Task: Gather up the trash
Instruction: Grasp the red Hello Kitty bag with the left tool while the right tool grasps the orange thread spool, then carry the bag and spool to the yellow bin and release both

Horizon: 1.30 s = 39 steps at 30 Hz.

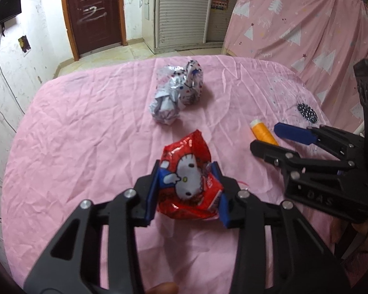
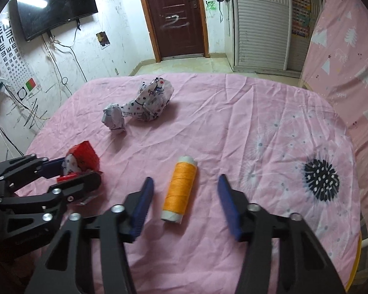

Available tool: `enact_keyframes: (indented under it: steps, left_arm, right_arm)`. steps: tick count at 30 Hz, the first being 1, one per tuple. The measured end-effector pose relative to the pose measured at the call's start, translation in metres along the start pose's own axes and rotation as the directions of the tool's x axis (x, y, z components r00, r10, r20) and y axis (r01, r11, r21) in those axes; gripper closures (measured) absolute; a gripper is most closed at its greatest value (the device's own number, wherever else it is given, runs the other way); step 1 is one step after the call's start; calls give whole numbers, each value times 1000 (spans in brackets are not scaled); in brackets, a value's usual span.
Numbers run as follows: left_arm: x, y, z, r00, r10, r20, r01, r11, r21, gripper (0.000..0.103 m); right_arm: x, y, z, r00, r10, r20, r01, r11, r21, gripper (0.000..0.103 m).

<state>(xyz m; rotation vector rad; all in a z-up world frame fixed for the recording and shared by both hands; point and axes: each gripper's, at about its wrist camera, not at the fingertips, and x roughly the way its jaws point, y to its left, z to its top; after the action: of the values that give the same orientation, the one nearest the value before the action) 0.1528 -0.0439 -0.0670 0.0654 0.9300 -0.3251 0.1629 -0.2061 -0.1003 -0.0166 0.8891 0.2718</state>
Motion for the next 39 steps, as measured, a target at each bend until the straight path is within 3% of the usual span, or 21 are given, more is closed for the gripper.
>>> enact_keyframes:
  steps: [5,12,21,30,39]
  left_arm:
    - [-3,3,0,1000,-1,3,1,1000,-12,65]
    - [-10,4,1,1000,13,13,-13,1000,-22,65]
    - [-28,-18,8,999,19,49,-19,1000,12,65]
    - [-43,-70,15,997,9,82,-17,995,99,65]
    - [-48,-129,17,996,-12,92,-7,980,201,65]
  right_arm:
    - [2,0,2,1000,-30,-7,30,999,-27,93]
    - [-10,-3,0,998,-24,49,25,1000,-10,93]
    - [-55,-38,-8,988,-15,156,5,998,61,93]
    - [-109,-92,-34,963,-76,259,29,983,179,93]
    - [-155,-165,-81,931,-172,321,59,942,331,93]
